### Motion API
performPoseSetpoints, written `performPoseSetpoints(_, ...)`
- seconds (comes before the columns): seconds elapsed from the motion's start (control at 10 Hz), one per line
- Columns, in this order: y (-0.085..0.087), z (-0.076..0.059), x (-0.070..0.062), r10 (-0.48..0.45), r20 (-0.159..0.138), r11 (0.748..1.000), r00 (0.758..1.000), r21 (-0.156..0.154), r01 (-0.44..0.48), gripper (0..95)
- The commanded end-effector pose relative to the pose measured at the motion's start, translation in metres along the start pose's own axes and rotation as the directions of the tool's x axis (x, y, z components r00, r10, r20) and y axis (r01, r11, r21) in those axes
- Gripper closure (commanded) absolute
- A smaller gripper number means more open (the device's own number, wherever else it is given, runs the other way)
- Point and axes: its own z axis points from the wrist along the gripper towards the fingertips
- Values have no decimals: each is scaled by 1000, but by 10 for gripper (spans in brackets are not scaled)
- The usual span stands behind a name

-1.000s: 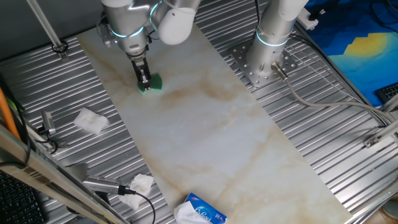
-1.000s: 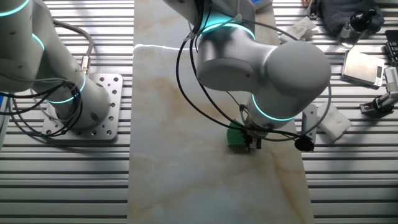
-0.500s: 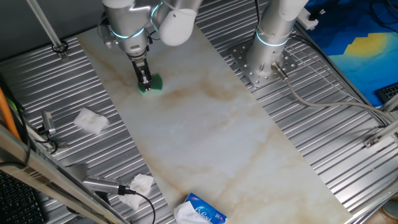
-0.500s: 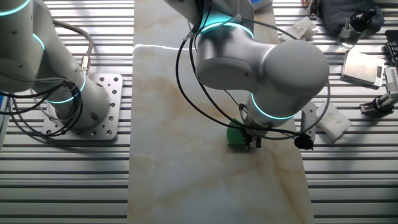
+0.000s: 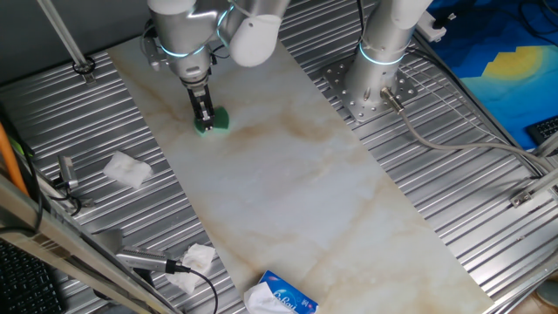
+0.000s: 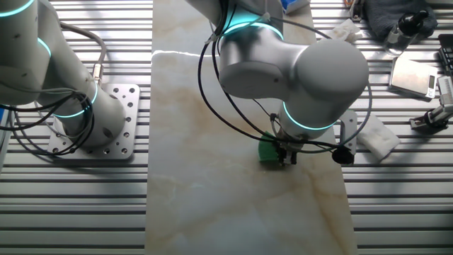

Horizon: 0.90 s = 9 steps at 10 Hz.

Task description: Clean the tabletop with a sponge

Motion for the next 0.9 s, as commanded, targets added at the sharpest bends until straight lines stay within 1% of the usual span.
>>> performPoseSetpoints(0.1,5,2,-2,6,2,1000,1000,-5,-6,950)
performPoseSetpoints(0.2,7,2,-5,4,7,1000,1000,-6,-4,950)
performPoseSetpoints(0.4,11,1,-11,1,3,1000,1000,-3,-1,950)
performPoseSetpoints(0.6,14,0,-21,-20,10,1000,1000,2,20,950)
performPoseSetpoints(0.8,11,4,-35,-59,27,998,998,3,59,950)
performPoseSetpoints(0.9,9,5,-43,-69,27,998,997,2,69,950)
